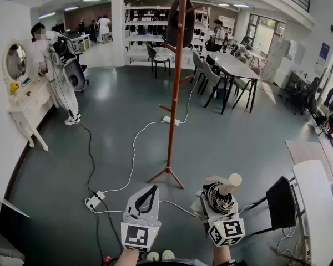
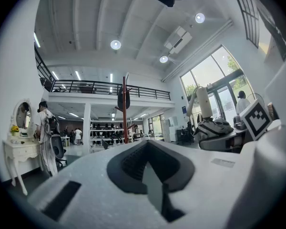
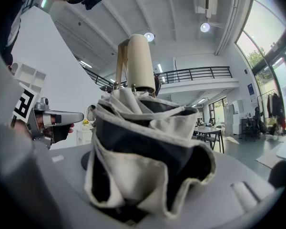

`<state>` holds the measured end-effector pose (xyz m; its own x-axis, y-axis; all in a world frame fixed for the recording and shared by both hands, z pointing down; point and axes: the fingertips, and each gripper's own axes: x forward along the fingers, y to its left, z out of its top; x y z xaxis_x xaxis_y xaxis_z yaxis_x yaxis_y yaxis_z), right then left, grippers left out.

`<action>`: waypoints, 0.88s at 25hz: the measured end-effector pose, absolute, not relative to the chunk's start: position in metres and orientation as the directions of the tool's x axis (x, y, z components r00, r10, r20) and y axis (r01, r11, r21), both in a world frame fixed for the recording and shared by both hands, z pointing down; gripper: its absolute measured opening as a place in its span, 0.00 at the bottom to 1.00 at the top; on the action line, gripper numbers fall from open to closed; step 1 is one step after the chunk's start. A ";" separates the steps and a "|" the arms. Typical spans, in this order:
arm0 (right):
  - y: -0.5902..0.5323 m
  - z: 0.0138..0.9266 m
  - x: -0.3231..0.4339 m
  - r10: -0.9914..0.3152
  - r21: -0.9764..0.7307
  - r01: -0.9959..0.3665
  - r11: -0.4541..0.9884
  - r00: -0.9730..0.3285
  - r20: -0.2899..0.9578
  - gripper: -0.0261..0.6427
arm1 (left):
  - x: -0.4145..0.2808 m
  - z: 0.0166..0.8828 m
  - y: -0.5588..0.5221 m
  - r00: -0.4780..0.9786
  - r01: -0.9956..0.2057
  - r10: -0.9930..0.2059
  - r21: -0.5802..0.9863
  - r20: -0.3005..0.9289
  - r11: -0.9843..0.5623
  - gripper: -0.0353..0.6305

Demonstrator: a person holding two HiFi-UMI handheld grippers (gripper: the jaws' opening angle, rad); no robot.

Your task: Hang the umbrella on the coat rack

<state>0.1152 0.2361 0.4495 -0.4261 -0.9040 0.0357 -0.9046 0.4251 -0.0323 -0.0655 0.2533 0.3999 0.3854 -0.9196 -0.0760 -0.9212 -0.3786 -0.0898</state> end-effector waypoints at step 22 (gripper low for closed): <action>0.250 0.453 0.098 -0.879 -0.069 -0.878 0.474 -0.477 0.025 0.47 | -0.076 0.407 0.258 0.396 -0.917 -0.917 -0.072 -0.047 -0.393 0.06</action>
